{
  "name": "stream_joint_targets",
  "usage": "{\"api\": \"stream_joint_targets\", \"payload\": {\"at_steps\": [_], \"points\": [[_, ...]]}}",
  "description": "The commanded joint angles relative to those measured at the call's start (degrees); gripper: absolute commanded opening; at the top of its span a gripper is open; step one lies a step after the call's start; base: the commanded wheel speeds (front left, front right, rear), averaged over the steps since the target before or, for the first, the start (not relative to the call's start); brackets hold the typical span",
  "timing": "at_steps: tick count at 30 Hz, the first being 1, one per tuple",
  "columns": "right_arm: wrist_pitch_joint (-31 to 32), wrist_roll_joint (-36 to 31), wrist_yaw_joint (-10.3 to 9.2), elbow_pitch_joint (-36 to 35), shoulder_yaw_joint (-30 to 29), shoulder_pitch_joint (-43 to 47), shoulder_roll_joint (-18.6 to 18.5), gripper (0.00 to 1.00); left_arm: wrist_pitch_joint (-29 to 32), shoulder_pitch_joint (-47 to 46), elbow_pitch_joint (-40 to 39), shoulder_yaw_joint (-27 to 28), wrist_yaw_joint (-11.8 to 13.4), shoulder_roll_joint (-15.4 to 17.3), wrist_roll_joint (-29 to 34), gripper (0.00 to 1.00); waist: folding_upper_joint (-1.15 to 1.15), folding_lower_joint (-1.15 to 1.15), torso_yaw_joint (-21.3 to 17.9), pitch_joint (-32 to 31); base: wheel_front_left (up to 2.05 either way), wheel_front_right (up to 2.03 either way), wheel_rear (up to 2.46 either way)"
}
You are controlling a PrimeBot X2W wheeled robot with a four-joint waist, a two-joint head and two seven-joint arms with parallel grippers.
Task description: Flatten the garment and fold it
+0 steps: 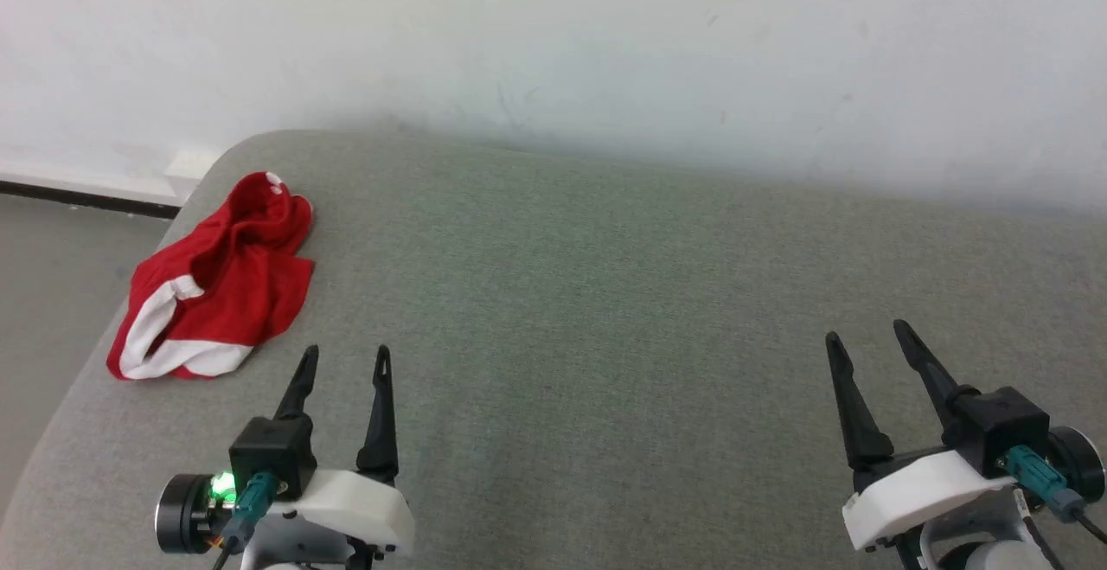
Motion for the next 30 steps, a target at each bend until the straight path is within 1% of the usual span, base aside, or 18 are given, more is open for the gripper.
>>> {"api": "stream_joint_targets", "payload": {"at_steps": [1,6,30], "points": [[-0.7,0.6,-0.05,0.1,0.0,0.6,0.1,1.0,-0.7,1.0,0.1,-0.2,0.3,-0.1,-0.3,1.0,0.01,0.0,1.6,-0.2,0.0,0.0,0.0],[-1.2,0.9,-0.05,0.3,0.3,0.8,0.1,1.0,-1.2,1.2,0.2,-0.2,0.3,-0.1,-0.4,1.0,0.01,0.0,3.2,-0.3,0.0,0.0,0.0],[-4.0,2.8,-0.08,1.4,1.3,1.8,0.2,1.0,-4.0,2.4,0.5,-1.2,0.6,-0.1,-0.5,1.0,0.01,0.0,13.7,-1.4,0.0,0.0,0.0]]}}
